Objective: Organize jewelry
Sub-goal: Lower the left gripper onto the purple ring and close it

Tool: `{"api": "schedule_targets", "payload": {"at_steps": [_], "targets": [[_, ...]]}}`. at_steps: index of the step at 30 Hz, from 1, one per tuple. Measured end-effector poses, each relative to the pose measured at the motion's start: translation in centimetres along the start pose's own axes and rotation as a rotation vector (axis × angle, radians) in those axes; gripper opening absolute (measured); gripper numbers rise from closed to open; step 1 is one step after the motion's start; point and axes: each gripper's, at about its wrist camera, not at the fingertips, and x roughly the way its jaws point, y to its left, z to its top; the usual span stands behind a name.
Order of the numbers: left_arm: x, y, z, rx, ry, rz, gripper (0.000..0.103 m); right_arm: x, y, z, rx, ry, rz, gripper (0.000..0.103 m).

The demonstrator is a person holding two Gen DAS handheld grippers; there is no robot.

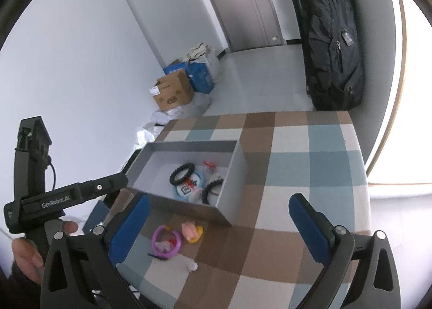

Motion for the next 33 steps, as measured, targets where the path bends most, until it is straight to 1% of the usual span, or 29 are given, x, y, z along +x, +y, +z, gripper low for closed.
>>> {"api": "schedule_targets", "payload": {"at_steps": [2, 3, 4, 8, 10, 11, 13, 14, 18, 22, 27, 33], "targets": [[-0.1, -0.1, -0.5, 0.019, 0.006, 0.003, 0.066, 0.0, 0.1, -0.4, -0.007, 0.004, -0.004, 0.103], [-0.1, -0.2, -0.7, 0.025, 0.011, 0.001, 0.073, -0.1, 0.1, -0.5, -0.009, 0.006, -0.006, 0.103], [-0.1, -0.3, -0.9, 0.029, 0.015, -0.003, 0.077, -0.1, 0.1, -0.7, -0.012, 0.008, -0.008, 0.103], [0.3, -0.8, -1.9, 0.052, 0.055, -0.019, 0.078, -0.3, 0.3, -1.1, -0.017, 0.011, -0.012, 0.103], [0.8, -1.3, -2.5, 0.074, 0.088, -0.018, 0.078, -0.4, 0.3, -1.2, -0.018, 0.013, -0.012, 0.103], [1.0, -1.5, -2.9, 0.086, 0.101, -0.010, 0.078, -0.4, 0.3, -1.3, -0.018, 0.016, -0.014, 0.103], [0.9, -1.5, -3.5, 0.094, 0.079, 0.052, 0.078, -0.3, 0.4, -1.6, -0.022, 0.028, -0.018, 0.103], [1.1, -1.6, -3.7, 0.099, 0.076, 0.071, 0.078, -0.2, 0.4, -1.6, -0.024, 0.032, -0.019, 0.103], [2.5, -1.7, -4.3, 0.107, 0.143, 0.052, 0.078, 0.0, 0.3, -2.0, -0.027, 0.051, -0.021, 0.103], [3.1, -2.3, -4.9, 0.149, 0.169, 0.070, 0.078, 0.1, 0.3, -2.2, -0.029, 0.062, -0.024, 0.103], [4.0, -3.3, -5.9, 0.232, 0.196, 0.140, 0.078, -0.1, 0.3, -2.3, -0.031, 0.061, -0.020, 0.103], [4.6, -3.8, -6.3, 0.277, 0.204, 0.180, 0.078, -0.3, 0.5, -2.3, -0.043, 0.061, -0.014, 0.103]]}}
